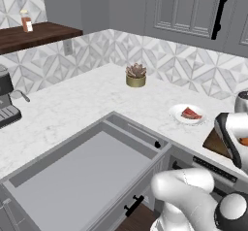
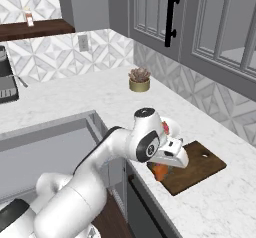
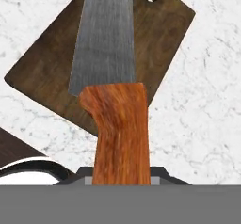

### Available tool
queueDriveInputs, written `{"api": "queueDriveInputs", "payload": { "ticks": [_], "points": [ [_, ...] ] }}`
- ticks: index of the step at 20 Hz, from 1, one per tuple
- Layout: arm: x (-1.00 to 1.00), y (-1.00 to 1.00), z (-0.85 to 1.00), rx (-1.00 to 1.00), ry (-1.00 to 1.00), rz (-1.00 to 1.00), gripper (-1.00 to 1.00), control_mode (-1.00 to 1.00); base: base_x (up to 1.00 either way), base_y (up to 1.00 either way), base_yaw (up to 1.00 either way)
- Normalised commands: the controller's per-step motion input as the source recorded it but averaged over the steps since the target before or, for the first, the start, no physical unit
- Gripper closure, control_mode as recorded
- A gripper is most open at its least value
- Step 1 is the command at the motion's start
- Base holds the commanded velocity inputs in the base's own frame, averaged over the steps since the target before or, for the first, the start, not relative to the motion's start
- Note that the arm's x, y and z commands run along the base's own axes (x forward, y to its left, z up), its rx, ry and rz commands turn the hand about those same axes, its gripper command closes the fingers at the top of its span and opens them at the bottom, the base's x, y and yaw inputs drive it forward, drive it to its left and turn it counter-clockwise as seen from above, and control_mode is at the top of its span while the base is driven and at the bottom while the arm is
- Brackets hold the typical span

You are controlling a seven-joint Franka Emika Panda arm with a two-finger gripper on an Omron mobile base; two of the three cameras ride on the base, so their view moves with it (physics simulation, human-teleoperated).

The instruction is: Pick up the knife from the drawer and place it on the cutting board. Then place the meat from the plate to the cutting board.

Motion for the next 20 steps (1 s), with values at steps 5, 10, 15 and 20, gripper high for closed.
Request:
{"api": "queueDriveInputs", "payload": {
  "ticks": [5,10,15,20],
  "points": [
    [0.32,-0.61,-0.44,0.06,-0.06,0.07,1.00,-1.00,0.00,0.00,0.00],
    [0.13,-0.39,-0.32,0.08,0.00,-0.11,1.00,-1.00,0.00,0.00,0.00],
    [0.30,-0.03,-0.04,0.06,0.00,-0.23,1.00,-1.00,0.00,0.00,0.00],
    [0.13,-0.04,-0.28,0.04,-0.02,-0.08,1.00,-1.00,0.00,0.00,0.00]
  ]
}}
